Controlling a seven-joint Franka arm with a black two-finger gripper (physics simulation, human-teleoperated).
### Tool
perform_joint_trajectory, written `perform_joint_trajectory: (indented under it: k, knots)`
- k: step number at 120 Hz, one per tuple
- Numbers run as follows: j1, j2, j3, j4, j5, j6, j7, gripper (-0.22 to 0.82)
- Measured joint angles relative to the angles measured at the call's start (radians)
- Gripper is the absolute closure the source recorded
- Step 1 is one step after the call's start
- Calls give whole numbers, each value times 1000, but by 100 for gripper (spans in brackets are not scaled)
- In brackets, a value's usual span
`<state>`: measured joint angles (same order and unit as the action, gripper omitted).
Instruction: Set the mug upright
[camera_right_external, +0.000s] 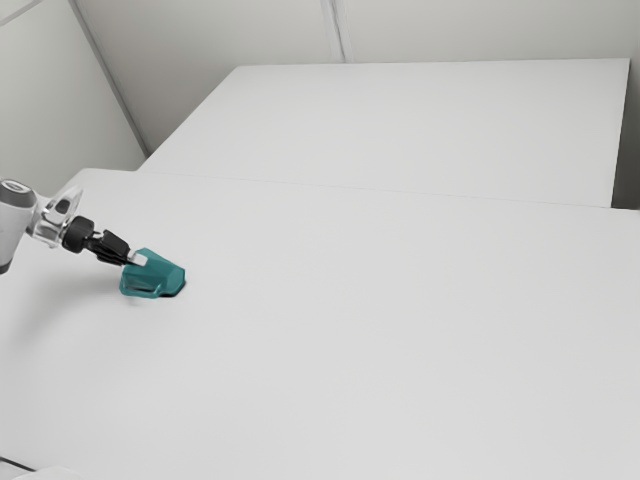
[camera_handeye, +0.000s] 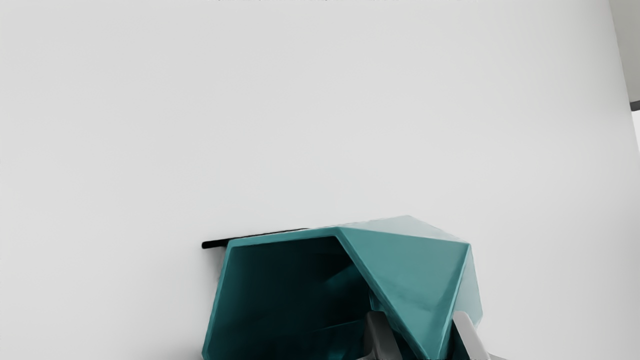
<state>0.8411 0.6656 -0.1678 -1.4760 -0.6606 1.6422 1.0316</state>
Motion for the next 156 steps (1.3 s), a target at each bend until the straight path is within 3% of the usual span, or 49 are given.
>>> perform_joint_trajectory:
  k: [42,84,122,156]
  knots:
    - [7,-40,-22,-7,2,-9,12,79]
    - [-24,-172,-23,-73,28,24,26,79]
    - [-178,-395,-27,-319,239,301,28,79]
    - [-272,-530,-59,-489,382,507,24,79]
